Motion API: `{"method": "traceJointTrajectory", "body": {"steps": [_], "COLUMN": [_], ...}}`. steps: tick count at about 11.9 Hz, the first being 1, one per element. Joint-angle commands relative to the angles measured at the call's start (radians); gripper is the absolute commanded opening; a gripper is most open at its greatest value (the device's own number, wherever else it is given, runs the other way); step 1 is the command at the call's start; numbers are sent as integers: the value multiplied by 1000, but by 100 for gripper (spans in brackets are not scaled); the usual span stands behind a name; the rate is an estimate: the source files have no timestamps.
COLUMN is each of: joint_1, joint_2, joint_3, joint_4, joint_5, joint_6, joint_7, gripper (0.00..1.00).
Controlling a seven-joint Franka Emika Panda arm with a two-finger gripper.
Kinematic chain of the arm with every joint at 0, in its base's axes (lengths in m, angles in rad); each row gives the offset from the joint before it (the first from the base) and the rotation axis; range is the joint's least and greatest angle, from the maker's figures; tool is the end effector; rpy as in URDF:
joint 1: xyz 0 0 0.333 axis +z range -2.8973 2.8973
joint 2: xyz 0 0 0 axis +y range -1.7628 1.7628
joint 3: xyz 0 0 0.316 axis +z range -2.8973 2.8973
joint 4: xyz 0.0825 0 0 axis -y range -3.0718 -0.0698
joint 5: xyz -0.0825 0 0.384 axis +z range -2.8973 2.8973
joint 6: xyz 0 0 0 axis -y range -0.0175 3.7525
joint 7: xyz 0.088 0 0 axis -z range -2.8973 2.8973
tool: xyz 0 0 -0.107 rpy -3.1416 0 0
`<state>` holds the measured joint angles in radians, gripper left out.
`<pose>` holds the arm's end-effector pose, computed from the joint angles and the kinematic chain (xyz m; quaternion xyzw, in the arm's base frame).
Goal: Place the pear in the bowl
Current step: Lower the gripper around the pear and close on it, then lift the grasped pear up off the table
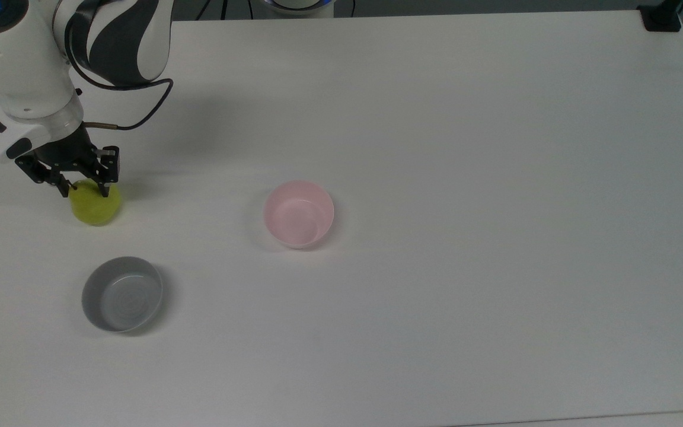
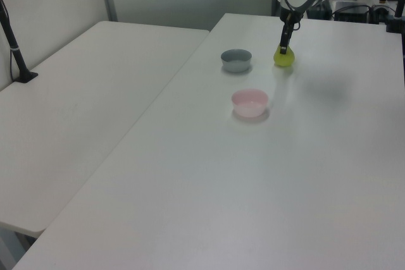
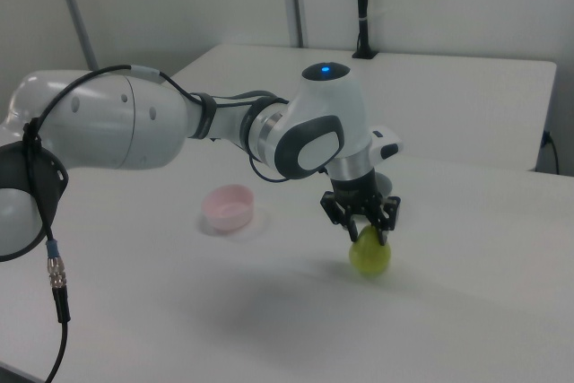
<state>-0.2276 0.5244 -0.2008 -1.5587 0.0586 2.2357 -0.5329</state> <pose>0.6532 -0.2726 0.3624 0.9950 0.0531 0.0611 0.0593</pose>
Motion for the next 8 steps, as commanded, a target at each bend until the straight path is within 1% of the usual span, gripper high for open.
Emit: {"method": "traceJointTrajectory", "body": {"steps": [1,3,6,8], "joint_1": [8,10,10,11], "joint_2": [-4,-7,-32,-55], "joint_3": [-9,-9,-9,-5], "joint_4": [-23,-23,-21,-15], "joint_5": [20,20,18,12], "joint_6": [21,15,4,-54], "joint_7": [10,8,8,7], "gripper": [2,0,0,0]}}
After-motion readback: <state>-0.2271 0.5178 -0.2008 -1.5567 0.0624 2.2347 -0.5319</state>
